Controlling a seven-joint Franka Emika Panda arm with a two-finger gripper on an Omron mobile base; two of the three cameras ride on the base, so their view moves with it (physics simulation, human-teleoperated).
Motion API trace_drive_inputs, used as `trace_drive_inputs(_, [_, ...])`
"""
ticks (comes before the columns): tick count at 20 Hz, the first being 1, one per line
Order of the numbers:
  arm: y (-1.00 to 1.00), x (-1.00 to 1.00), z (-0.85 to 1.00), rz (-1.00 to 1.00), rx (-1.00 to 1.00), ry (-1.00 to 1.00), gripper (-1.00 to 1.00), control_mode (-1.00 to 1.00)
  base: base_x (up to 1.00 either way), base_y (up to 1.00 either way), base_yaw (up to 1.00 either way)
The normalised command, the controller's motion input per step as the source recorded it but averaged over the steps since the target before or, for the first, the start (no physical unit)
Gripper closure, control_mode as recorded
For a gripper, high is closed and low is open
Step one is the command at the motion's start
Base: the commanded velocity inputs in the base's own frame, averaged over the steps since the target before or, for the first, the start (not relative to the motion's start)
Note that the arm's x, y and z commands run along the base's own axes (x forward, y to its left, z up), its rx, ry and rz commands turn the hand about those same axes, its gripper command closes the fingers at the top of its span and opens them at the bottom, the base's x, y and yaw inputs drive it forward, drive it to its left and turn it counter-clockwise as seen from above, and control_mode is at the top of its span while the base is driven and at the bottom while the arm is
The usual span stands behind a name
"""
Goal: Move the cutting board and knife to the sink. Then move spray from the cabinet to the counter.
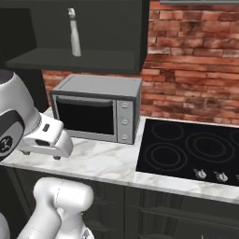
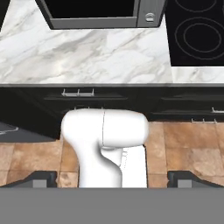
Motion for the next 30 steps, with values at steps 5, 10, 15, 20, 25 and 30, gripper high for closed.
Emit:
trace_drive_inputs(5, [0.0,0.0,0.0,0.0,0.0,0.0,-1.0,1.0,0.21,0.35,0.0])
trace_drive_inputs(10, [0.0,0.0,0.0,0.0,0.0,0.0,-1.0,1.0,0.3,0.48,0.0])
trace_drive_inputs(15, [0.0,0.0,0.0,0.0,0.0,0.0,-1.0,1.0,0.44,0.36,0.0])
trace_drive_inputs(20, [0.0,0.0,0.0,0.0,0.0,0.0,-1.0,1.0,0.49,0.08,0.0])
trace_drive_inputs(25, [0.0,0.0,0.0,0.0,0.0,0.0,-1.0,1.0,0.29,-0.02,-0.01])
trace_drive_inputs(30, [0.0,-0.11,0.03,0.0,0.0,-0.11,-1.0,-1.0,-0.02,0.0,0.0])
